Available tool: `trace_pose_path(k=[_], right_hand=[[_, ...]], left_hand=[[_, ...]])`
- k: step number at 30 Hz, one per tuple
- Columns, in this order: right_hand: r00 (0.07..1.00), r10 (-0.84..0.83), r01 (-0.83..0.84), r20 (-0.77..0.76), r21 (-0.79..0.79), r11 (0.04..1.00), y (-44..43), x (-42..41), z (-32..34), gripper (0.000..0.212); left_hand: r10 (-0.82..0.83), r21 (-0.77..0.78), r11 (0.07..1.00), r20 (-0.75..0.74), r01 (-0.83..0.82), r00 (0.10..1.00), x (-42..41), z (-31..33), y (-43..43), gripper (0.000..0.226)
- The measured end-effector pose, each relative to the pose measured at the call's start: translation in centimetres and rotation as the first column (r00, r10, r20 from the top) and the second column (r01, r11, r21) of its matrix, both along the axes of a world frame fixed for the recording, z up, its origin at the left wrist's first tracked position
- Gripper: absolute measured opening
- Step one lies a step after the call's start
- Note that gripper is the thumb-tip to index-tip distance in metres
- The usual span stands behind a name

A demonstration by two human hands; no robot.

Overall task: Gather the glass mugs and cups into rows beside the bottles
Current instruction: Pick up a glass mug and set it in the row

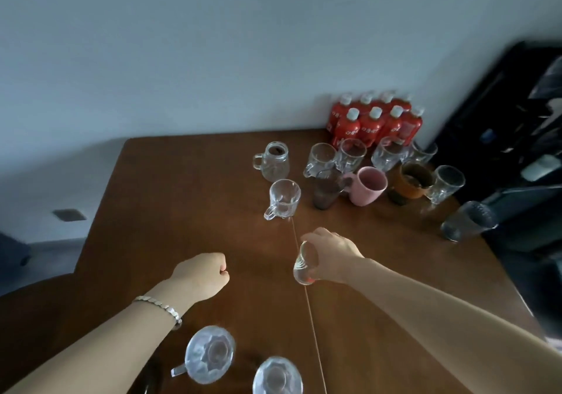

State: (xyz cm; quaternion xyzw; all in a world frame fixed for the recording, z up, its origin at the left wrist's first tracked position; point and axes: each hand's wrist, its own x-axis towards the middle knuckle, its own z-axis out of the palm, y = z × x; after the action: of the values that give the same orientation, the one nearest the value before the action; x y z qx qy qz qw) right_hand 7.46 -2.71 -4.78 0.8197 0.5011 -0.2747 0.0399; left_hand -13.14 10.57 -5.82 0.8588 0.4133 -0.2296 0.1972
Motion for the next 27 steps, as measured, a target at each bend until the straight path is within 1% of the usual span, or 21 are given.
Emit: trace_pose_path(k=[3, 5, 10, 14, 17, 23, 25, 27], right_hand=[[0.995, -0.086, 0.087, 0.051, -0.022, 0.996, -4.2, 6.8, 0.4, 0.071], [0.99, -0.108, 0.111, 0.087, -0.03, 0.993, -6.4, 11.1, 0.4, 0.068], [0.987, -0.102, 0.108, 0.124, -0.042, 0.993, -9.5, 20.1, 0.2, 0.069], [0.987, -0.109, 0.109, 0.118, 0.004, 0.994, -10.0, 25.0, 0.1, 0.066], [0.991, -0.089, 0.087, 0.101, 0.02, 0.996, -9.7, 26.8, -0.2, 0.066], [0.994, -0.074, 0.072, 0.075, 0.033, 0.997, -9.7, 27.6, -1.0, 0.067], [0.994, -0.057, 0.055, 0.089, 0.029, 0.998, -9.9, 27.6, -1.3, 0.066], [0.99, -0.028, 0.026, 0.139, 0.013, 1.0, -10.1, 27.2, -1.4, 0.063]], left_hand=[[-0.035, -0.007, 0.999, 0.014, 0.036, 0.999, 5.8, -0.2, -2.5, 0.027], [-0.039, -0.022, 0.999, 0.003, 0.039, 0.999, 9.5, -0.5, -4.5, 0.027], [-0.009, -0.086, 0.996, -0.03, 0.006, 1.0, 16.9, -1.2, -9.2, 0.027], [0.015, -0.08, 0.997, -0.039, -0.018, 0.999, 20.7, -1.6, -11.5, 0.026], [0.062, -0.081, 0.994, -0.056, -0.066, 0.997, 21.8, -1.7, -12.3, 0.025], [0.136, -0.062, 0.988, -0.077, -0.14, 0.988, 21.5, -1.7, -12.0, 0.026], [0.157, -0.053, 0.985, -0.079, -0.161, 0.984, 21.2, -1.6, -11.8, 0.026], [0.16, -0.046, 0.985, -0.085, -0.164, 0.984, 20.7, -1.6, -11.8, 0.025]])
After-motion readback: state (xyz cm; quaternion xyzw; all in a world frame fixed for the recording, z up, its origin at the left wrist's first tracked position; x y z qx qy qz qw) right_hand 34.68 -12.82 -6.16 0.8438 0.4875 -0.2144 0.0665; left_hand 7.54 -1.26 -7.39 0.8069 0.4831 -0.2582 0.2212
